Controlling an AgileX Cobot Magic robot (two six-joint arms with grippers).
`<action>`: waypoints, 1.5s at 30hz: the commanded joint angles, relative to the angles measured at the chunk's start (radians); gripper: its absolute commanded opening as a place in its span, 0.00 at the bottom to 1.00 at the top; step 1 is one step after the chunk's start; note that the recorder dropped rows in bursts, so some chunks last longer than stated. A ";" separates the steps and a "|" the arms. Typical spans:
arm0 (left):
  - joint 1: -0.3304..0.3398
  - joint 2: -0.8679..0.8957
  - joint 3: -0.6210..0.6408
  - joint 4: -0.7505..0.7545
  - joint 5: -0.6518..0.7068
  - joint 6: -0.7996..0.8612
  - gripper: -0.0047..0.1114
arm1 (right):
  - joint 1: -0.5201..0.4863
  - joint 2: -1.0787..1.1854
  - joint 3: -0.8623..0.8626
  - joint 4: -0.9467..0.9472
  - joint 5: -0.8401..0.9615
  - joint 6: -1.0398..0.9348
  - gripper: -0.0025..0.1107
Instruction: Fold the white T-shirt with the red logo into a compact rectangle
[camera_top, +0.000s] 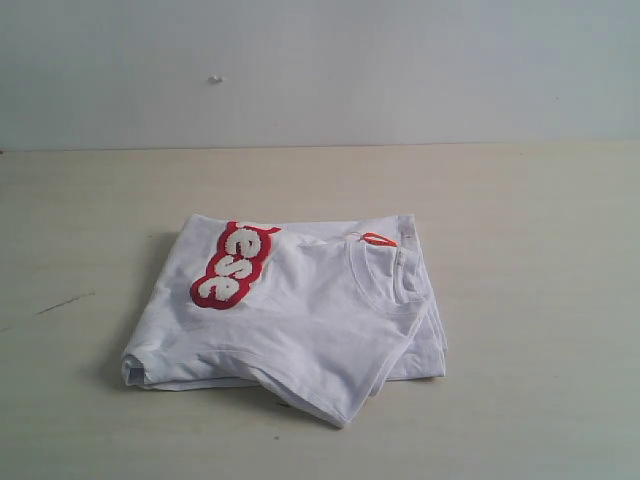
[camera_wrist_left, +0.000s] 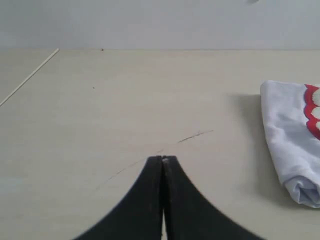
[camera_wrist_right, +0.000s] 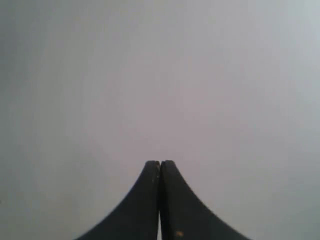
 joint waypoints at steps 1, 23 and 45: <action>-0.008 -0.005 0.000 -0.002 -0.007 -0.008 0.04 | -0.007 -0.003 0.132 0.006 -0.022 0.008 0.02; -0.008 -0.005 0.000 -0.002 -0.007 -0.008 0.04 | -0.007 -0.003 0.140 0.052 0.391 -0.057 0.02; -0.008 -0.005 0.000 -0.002 -0.007 -0.008 0.04 | -0.007 -0.003 0.140 0.100 0.484 -0.075 0.02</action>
